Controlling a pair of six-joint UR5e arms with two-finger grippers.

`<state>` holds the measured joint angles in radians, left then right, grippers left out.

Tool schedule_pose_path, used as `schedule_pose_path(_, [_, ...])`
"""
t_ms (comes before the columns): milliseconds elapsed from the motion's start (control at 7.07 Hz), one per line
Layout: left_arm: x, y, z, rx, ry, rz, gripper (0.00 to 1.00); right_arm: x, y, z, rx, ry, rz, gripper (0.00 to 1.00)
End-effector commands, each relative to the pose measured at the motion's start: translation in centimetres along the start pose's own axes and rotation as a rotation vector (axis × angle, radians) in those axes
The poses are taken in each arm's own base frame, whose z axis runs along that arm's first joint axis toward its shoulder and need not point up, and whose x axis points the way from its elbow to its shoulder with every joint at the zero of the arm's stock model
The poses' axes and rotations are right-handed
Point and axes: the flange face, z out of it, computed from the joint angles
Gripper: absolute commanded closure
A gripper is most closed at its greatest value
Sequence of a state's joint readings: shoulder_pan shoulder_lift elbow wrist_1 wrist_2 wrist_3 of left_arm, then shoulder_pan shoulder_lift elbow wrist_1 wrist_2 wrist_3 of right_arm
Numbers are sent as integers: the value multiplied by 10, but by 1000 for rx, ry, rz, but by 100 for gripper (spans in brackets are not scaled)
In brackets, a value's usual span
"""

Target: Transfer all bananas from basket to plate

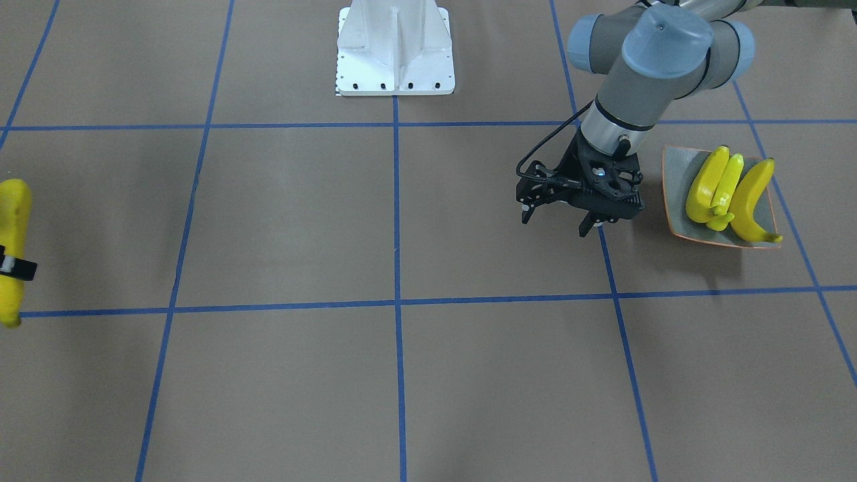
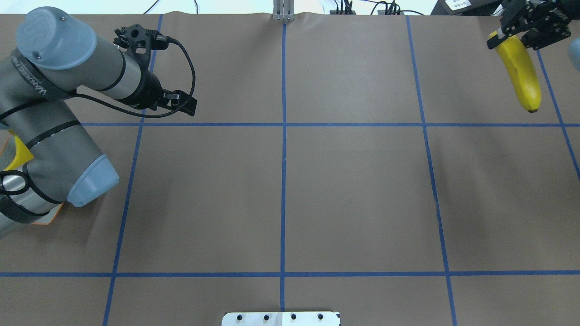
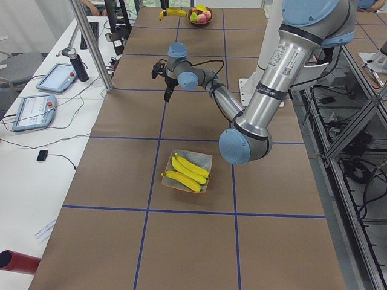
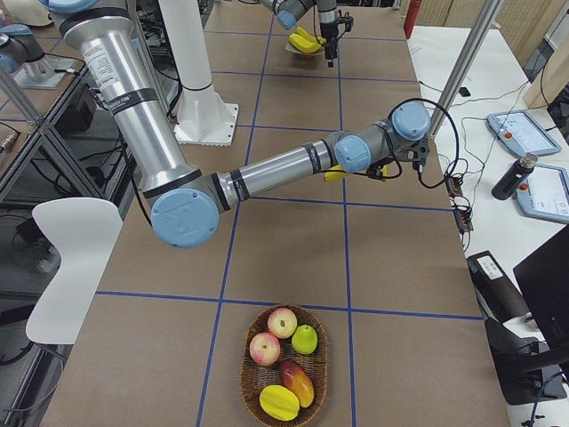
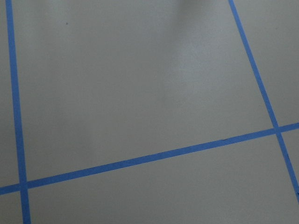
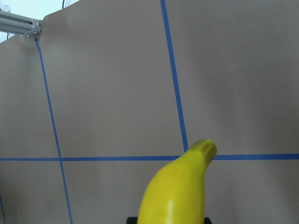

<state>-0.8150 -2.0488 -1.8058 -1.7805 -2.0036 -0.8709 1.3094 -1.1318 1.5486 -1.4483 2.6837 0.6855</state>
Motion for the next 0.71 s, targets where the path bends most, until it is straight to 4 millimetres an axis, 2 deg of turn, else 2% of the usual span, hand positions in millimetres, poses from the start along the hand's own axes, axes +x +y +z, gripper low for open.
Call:
schedule_pose_path(0, [6, 3, 1, -5, 8, 1, 0, -72, 23, 57, 94, 49, 5, 100])
schedule_pose_path(142, [19, 8, 3, -10, 26, -29, 0, -98, 37, 88, 128, 24, 28, 100])
schedule_pose_path(283, [46, 9, -1, -9, 61, -49, 0, -131, 50, 115, 160, 1, 69, 100])
schedule_pose_path(566, [101, 17, -13, 20, 186, -60, 0, -180, 71, 142, 182, -79, 169, 100])
